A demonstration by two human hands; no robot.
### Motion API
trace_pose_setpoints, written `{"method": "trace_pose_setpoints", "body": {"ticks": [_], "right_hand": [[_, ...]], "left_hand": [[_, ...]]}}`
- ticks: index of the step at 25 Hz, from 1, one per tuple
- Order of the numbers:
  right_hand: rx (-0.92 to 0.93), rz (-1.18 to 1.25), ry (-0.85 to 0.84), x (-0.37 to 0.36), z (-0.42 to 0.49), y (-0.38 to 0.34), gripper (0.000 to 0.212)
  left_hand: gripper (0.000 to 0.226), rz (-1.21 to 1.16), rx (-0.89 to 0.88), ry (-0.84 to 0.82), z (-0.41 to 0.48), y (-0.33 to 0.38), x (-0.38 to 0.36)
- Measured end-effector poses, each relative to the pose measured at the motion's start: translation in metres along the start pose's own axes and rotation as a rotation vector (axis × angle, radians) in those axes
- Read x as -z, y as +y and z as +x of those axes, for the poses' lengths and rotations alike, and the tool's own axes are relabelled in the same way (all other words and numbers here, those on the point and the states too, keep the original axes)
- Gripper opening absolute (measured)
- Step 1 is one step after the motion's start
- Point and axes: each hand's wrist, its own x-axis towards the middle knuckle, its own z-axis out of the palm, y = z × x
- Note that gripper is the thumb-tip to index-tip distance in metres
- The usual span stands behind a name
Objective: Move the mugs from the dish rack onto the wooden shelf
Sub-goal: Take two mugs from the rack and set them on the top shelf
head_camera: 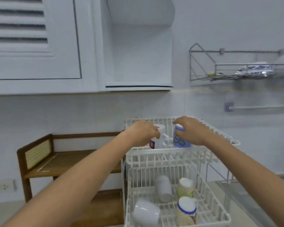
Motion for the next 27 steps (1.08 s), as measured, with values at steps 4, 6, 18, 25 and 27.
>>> {"method": "trace_pose_setpoints", "body": {"ticks": [4,6,18,25,27], "right_hand": [[0.139,-0.45,-0.324,-0.009,0.025,0.021,0.054],[0.223,-0.683,-0.374,-0.018,0.037,0.028,0.059],[0.469,-1.395,-0.329,-0.078,0.073,0.045,0.058],[0.277,-1.105,-0.146,-0.034,0.071,0.066,0.067],[0.139,-0.822,-0.043,-0.019,0.066,0.064,0.082]], "left_hand": [[0.066,0.381,-0.27,-0.131,0.022,-0.006,-0.019],[0.077,0.534,-0.346,-0.133,0.029,-0.01,-0.034],[0.101,0.853,-0.498,-0.089,0.076,-0.019,-0.078],[0.092,0.584,-0.104,0.141,0.053,-0.034,-0.066],[0.076,0.325,0.184,0.321,0.038,-0.042,-0.055]]}}
